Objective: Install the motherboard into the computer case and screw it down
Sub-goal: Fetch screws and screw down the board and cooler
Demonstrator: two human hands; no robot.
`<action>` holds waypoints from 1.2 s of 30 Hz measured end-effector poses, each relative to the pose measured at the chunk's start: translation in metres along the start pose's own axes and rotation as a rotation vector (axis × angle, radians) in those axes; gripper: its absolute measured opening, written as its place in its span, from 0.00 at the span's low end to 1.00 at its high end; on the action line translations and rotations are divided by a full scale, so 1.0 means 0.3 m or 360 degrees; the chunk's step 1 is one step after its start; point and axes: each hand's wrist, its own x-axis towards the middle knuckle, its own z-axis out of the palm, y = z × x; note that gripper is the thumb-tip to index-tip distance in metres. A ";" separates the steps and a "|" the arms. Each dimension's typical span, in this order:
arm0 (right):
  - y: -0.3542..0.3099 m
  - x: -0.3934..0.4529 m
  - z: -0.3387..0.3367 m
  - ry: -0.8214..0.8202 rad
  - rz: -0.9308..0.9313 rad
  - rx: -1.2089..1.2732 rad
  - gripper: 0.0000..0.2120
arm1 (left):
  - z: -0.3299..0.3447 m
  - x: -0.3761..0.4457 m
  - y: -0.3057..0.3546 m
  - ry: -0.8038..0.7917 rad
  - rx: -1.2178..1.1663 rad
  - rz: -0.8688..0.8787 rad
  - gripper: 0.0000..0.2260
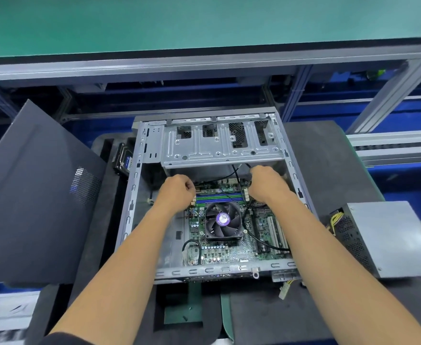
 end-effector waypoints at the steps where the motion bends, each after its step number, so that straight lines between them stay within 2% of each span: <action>1: -0.001 -0.003 0.002 -0.0078 -0.0038 -0.0048 0.11 | 0.000 -0.001 0.001 -0.0012 0.0004 0.0008 0.07; 4: -0.005 -0.015 0.017 -0.0293 -0.0120 -0.0241 0.17 | -0.006 0.000 0.001 0.0024 -0.0022 -0.0020 0.08; 6: -0.004 -0.017 0.022 -0.0283 -0.0119 -0.0304 0.19 | -0.009 0.001 0.001 0.0021 0.0013 -0.0023 0.09; 8: -0.007 -0.021 0.022 -0.0237 -0.0104 -0.0384 0.17 | -0.010 -0.002 0.003 -0.0011 0.0078 -0.0025 0.09; 13: -0.009 -0.026 0.031 -0.0333 -0.0135 -0.0556 0.08 | -0.008 -0.004 0.003 -0.0027 0.0173 -0.0059 0.09; 16: -0.013 -0.020 0.024 -0.0192 -0.0132 -0.0513 0.07 | -0.011 -0.007 0.007 -0.0043 0.0201 -0.0050 0.09; 19: -0.010 -0.016 0.010 0.0195 -0.0017 -0.0382 0.08 | -0.013 -0.011 0.009 -0.0046 0.0207 -0.0041 0.09; 21: -0.007 -0.016 0.007 0.0343 0.0068 -0.0336 0.02 | -0.014 -0.014 0.009 -0.0046 0.0226 -0.0030 0.09; 26: -0.021 -0.016 0.026 0.0392 0.0148 -0.0352 0.09 | -0.014 -0.007 0.009 -0.0051 0.0208 -0.0015 0.10; 31: -0.022 -0.012 0.044 0.0389 0.0169 -0.0440 0.05 | -0.009 -0.009 0.006 -0.0149 0.0151 0.0027 0.07; 33: -0.028 -0.018 0.047 0.0434 0.0177 -0.0510 0.06 | -0.013 -0.010 0.011 -0.0207 0.0118 0.0050 0.08; 36: -0.042 -0.034 0.043 0.0445 0.0097 -0.0573 0.08 | -0.026 -0.019 0.021 -0.0176 0.0087 0.0080 0.05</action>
